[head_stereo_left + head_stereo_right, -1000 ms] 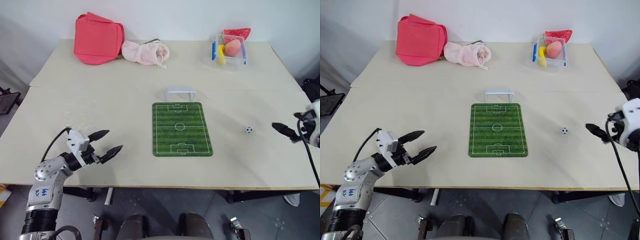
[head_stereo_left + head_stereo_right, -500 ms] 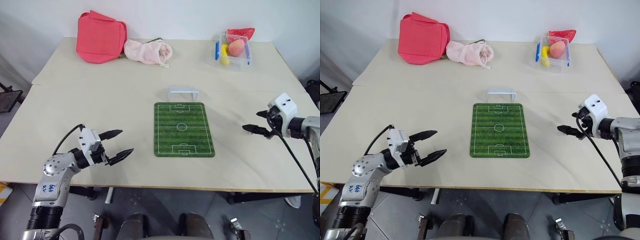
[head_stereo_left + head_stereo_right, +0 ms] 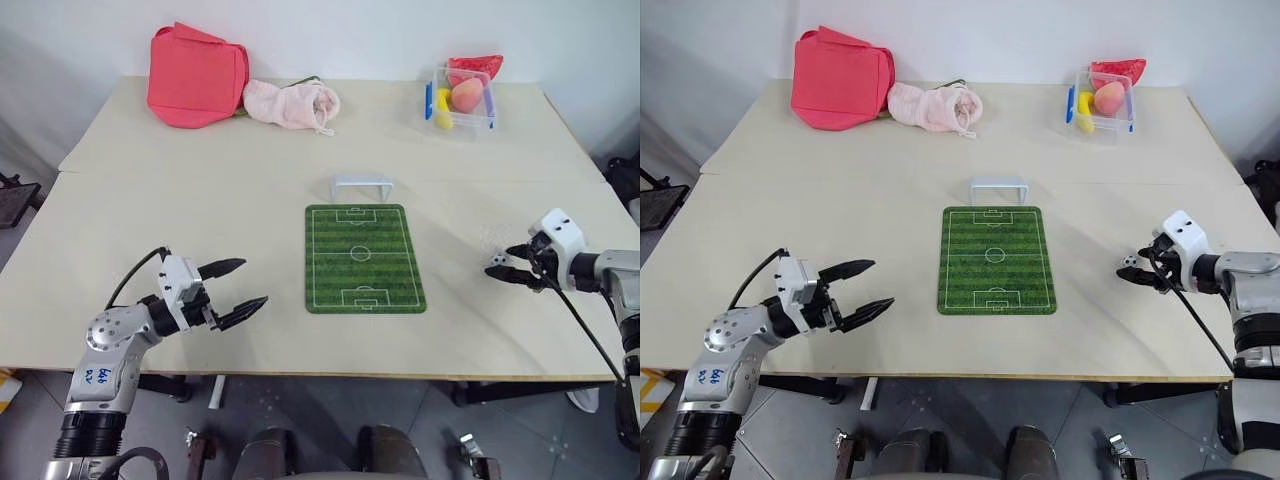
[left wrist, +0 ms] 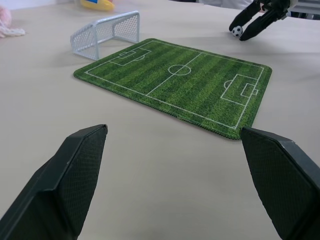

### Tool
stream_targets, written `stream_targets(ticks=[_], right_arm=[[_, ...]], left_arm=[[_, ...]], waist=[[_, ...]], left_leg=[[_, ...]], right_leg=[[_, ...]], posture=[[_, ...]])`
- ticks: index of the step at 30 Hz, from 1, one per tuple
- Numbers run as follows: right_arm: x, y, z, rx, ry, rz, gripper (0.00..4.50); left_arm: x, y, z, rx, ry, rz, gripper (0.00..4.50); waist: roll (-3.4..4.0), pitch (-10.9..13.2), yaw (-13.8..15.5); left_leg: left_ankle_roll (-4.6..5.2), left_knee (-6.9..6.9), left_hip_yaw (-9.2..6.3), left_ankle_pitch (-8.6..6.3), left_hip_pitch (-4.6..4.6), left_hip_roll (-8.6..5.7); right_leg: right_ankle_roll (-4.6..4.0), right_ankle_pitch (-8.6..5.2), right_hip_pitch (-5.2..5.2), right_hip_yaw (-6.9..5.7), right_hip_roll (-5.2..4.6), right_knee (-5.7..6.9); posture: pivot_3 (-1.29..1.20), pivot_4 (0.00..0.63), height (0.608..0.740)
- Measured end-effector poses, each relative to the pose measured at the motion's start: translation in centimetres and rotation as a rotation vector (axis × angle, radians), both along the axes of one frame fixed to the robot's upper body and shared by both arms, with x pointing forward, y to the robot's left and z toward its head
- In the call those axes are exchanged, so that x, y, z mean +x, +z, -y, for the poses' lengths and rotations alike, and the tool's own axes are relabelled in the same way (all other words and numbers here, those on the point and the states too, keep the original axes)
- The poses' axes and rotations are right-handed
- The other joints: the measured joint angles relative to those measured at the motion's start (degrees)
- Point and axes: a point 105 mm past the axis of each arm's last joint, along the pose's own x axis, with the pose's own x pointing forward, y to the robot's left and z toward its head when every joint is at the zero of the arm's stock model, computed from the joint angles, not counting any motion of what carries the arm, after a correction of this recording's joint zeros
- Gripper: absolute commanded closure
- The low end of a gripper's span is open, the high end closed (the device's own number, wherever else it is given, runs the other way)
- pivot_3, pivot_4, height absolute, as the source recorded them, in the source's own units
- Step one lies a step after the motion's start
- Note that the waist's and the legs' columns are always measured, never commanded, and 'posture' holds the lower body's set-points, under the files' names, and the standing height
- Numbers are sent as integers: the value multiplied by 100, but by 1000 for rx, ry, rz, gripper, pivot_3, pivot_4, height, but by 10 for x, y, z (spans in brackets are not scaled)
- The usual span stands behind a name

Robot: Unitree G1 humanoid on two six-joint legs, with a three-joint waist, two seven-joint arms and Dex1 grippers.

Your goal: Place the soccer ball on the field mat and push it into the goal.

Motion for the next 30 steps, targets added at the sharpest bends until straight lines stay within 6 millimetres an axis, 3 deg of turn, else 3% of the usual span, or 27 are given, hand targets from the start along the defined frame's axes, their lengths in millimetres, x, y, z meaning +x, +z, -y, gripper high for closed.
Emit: stream_targets(ticks=[5, 11, 14, 15, 17, 18, 20, 25, 30], right_arm=[[2, -1, -2, 9, 8, 16, 3516], [2, 8, -12, -5, 50, 54, 3655], [6, 40, -40, 7, 156, 143, 3655], [-1, 48, -61, -11, 235, 133, 3655], [-21, 58, -138, -1, 523, 136, 3655], [-29, 58, -160, 10, 601, 134, 3655], [-44, 51, -184, -4, 697, 90, 3655], [-58, 30, -208, -2, 799, -3, 3655], [-52, 19, -213, -27, 823, -23, 3655]], left_arm=[[2, 3, 0, 1, -2, 14, 0], [1, 2, 1, 4, -18, 17, 0], [-1, -5, 6, -5, -47, -4, 0], [-2, -8, 7, 0, -56, -1, 0], [1, -13, 20, -17, -86, 3, 0], [1, -15, 27, -28, -103, 5, 0], [0, -16, 33, -36, -128, 5, 0], [-6, -21, 34, -31, -190, -3, 0], [-6, -21, 38, -24, -244, 10, 0]], waist=[[0, 0, 2], [2, 1, 4], [8, 6, 6], [10, 7, 13], [12, 7, 17], [12, 7, 24], [11, 7, 50], [9, 9, 168], [8, 9, 150]], left_leg=[[0, 3, 0, 0, 0, 0], [0, 0, 0, 0, -1, 0], [-2, -1, -3, 1, -2, 5], [-2, -5, -3, 1, -6, 4], [-6, -3, -10, 2, -12, 10], [-7, 2, -17, 2, -21, 10], [-6, 10, -23, 2, -45, 4], [-3, 14, -27, 1, -52, -14], [-4, 13, -26, 2, -51, -36]], right_leg=[[3, 2, 2, 0, 0, -1], [3, 2, -3, 0, 0, 1], [3, 2, -4, -2, 5, 1], [3, 2, -11, 1, 4, 0], [3, 2, -16, -4, 10, 3], [3, 2, -17, -10, 11, 3], [3, 2, -35, -11, 9, 5], [7, 4, -36, -13, 0, 3], [7, 4, -39, -15, 1, 7]], posture=[[0, 150, 740], [0, 150, 740], [0, 150, 740], [0, 150, 740], [0, 150, 740], [0, 150, 740], [0, 150, 740], [0, 150, 740], [0, 150, 740]])
